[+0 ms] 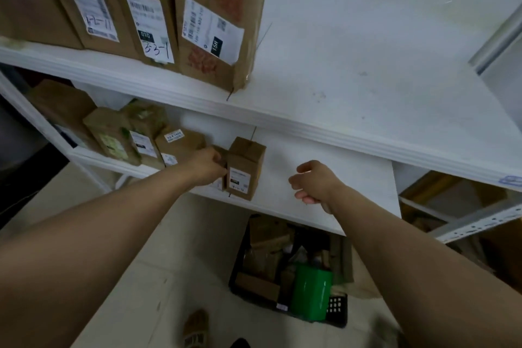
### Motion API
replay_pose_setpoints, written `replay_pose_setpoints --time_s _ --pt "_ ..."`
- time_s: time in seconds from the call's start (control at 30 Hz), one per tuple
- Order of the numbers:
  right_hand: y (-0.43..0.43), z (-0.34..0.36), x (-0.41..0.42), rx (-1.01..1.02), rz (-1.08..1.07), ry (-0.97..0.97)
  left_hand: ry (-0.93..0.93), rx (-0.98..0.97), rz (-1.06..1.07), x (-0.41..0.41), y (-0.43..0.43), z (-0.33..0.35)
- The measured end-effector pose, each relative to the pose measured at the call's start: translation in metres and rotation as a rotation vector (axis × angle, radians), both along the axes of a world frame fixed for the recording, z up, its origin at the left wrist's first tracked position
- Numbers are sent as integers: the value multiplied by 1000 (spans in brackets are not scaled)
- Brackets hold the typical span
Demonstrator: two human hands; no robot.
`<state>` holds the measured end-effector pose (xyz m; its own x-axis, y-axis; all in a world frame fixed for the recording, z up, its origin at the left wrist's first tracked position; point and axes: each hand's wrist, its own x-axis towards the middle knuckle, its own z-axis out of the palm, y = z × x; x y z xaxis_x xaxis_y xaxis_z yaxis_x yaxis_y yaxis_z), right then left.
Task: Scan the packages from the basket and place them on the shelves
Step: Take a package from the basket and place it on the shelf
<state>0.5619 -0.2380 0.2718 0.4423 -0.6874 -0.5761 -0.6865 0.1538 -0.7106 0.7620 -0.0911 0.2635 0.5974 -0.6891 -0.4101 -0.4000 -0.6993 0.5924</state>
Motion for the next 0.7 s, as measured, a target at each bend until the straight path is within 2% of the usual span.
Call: replay_pose_setpoints --time_s 0.17,0.33,0.53,0.6,0.7 --pt "-5 -33 56 29 -19 36 64 34 -51 55 -27 -27" --pt "-17 -70 86 96 -38 99 150 -33 -50 88 -49 -62" --pt "-38 -109 116 120 -18 77 144 -77 14 94 -72 -87" --pt "-40 -125 117 129 -26 86 99 -35 10 92 -74 -108" --pt "-35 -153 101 157 -37 129 132 54 -59 68 -69 -145"
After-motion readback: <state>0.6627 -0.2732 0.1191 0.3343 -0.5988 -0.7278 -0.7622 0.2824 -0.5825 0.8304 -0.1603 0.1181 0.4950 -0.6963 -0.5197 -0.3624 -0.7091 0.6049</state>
